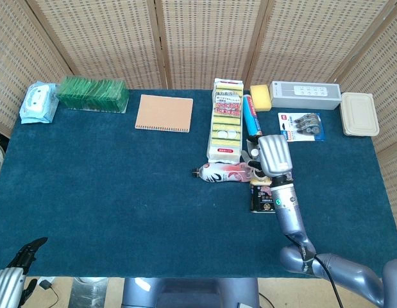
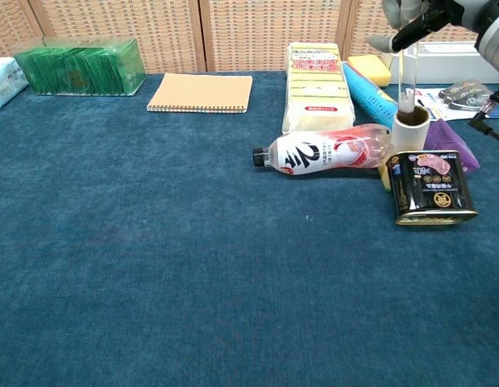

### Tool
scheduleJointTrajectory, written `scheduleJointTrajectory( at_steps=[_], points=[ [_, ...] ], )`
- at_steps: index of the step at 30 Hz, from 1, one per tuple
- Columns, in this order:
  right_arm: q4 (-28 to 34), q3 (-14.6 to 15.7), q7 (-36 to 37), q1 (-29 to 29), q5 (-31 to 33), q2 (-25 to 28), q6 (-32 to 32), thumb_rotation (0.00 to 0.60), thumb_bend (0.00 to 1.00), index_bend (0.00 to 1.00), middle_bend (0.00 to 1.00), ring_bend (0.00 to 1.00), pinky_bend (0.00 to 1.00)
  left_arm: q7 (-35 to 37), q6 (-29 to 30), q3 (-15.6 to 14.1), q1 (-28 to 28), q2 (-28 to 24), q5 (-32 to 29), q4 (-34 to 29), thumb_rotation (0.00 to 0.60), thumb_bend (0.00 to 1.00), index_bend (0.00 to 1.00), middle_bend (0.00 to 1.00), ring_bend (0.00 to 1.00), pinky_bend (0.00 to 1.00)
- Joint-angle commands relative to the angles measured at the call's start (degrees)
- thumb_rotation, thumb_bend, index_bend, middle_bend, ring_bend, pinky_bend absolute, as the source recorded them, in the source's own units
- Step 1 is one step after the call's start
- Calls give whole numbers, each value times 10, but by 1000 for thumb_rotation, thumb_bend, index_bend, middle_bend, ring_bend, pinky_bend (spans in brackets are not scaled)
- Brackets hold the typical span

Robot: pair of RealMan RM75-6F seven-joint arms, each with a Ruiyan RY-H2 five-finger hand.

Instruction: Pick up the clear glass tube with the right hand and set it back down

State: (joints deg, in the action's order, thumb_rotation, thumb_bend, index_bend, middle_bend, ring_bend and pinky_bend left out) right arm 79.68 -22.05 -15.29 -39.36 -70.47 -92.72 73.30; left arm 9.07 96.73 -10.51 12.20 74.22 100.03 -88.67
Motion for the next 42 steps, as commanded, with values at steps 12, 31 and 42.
scheduleJointTrajectory(
  at_steps=[12, 31, 42],
  points=[
    [43, -11, -15, 1, 0, 31, 16, 600, 352, 787, 887, 1000, 1000, 2, 2, 0, 1, 0, 0, 1, 600, 201, 113, 172, 157, 339],
    [82, -22, -34, 3, 14, 66, 25, 600, 352, 789, 888, 1000, 1000, -1, 3, -2, 0, -1, 6, -2, 600, 201, 114, 171, 157, 340],
    [97, -23, -43, 4, 19, 83, 29, 600, 352, 790, 887, 1000, 1000, -1, 7, -2, 1, -2, 8, -3, 600, 200, 114, 171, 157, 340]
  ],
)
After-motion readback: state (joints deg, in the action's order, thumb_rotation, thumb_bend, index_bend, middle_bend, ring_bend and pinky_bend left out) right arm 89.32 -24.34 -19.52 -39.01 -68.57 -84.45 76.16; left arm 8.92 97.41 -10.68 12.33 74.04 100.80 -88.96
